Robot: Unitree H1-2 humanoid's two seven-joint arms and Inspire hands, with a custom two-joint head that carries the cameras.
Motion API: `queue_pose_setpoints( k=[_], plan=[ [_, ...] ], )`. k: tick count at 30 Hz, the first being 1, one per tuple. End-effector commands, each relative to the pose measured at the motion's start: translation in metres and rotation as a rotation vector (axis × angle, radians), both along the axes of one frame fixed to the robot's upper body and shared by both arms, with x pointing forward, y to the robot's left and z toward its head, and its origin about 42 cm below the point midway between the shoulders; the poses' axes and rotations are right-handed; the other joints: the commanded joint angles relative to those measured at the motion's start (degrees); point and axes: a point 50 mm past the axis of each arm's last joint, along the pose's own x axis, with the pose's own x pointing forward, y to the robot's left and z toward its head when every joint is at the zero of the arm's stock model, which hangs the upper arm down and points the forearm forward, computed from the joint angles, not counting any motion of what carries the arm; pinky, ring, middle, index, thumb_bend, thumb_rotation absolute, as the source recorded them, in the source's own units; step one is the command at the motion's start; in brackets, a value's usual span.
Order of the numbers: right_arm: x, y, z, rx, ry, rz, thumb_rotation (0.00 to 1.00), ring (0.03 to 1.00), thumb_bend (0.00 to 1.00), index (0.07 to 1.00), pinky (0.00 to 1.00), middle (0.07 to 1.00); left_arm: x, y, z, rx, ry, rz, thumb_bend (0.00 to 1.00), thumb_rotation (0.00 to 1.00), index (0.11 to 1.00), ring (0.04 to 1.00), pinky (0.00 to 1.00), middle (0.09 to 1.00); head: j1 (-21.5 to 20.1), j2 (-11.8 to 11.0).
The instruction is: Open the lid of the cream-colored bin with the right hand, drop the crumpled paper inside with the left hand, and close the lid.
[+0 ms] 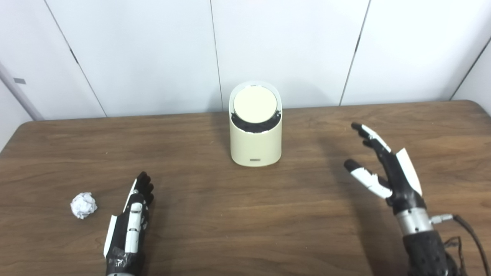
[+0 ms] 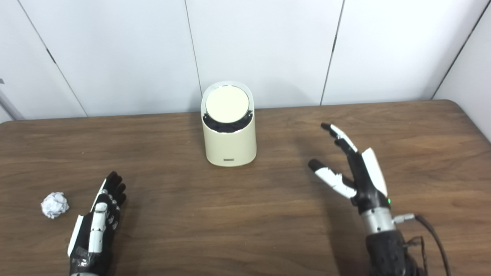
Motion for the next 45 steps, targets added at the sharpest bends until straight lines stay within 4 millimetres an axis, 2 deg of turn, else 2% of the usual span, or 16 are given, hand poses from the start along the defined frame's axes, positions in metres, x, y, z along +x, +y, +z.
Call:
queue_pose_setpoints(
  k=[1, 19, 22, 26, 32, 36, 39, 45],
  plan=[
    [0.01, -0.001, 0.018, -0.006, -0.046, 0.002, 0.85, 0.918, 0.71, 0.881, 0.91, 0.905, -0.012, -0.003, -0.012, -0.005, 0.028, -0.004, 0.29, 0.92, 1.0, 0.984, 1.0, 0.989, 0.0, 0.0],
    [0.058, 0.014, 0.059, -0.174, -0.063, 0.054, 0.87, 0.92, 0.72, 0.899, 0.89, 0.919, -0.011, -0.004, -0.012, -0.006, 0.028, -0.006, 0.28, 0.92, 1.0, 0.987, 1.0, 0.994, -0.4, 0.4],
    [0.065, 0.019, 0.067, -0.207, -0.065, 0.064, 0.85, 0.923, 0.69, 0.9, 0.87, 0.927, -0.011, -0.005, -0.012, -0.006, 0.023, -0.003, 0.3, 0.9, 1.0, 0.973, 1.0, 0.986, -0.3, 0.4],
    [0.073, 0.025, 0.077, -0.228, -0.073, 0.067, 0.85, 0.924, 0.7, 0.897, 0.87, 0.932, -0.011, -0.006, -0.013, -0.014, 0.025, -0.004, 0.29, 0.9, 1.0, 0.98, 1.0, 0.989, -0.4, 0.4],
    [0.085, 0.033, 0.094, -0.238, -0.084, 0.073, 0.77, 0.952, 0.7, 0.901, 0.91, 0.933, -0.01, -0.006, -0.013, -0.007, 0.029, -0.004, 0.28, 0.9, 1.0, 0.983, 1.0, 0.992, -0.5, 0.4],
    [0.095, 0.038, 0.109, -0.287, -0.093, 0.07, 0.78, 0.962, 0.73, 0.903, 0.94, 0.923, -0.008, -0.005, -0.013, -0.004, 0.028, -0.005, 0.28, 0.9, 1.0, 0.983, 1.0, 0.994, -0.8, 0.3],
    [0.103, 0.041, 0.121, -0.335, -0.106, 0.075, 0.82, 0.939, 0.73, 0.905, 0.9, 0.915, -0.008, -0.007, -0.014, -0.011, 0.029, -0.003, 0.29, 0.9, 1.0, 0.981, 1.0, 0.989, -0.8, 0.2],
    [0.119, 0.045, 0.14, -0.396, -0.123, 0.08, 0.79, 0.889, 0.73, 0.884, 0.8, 0.897, -0.007, -0.01, -0.015, -0.02, 0.027, -0.001, 0.28, 0.87, 0.992, 0.983, 1.0, 0.986, -0.9, 0.3]
  ],
)
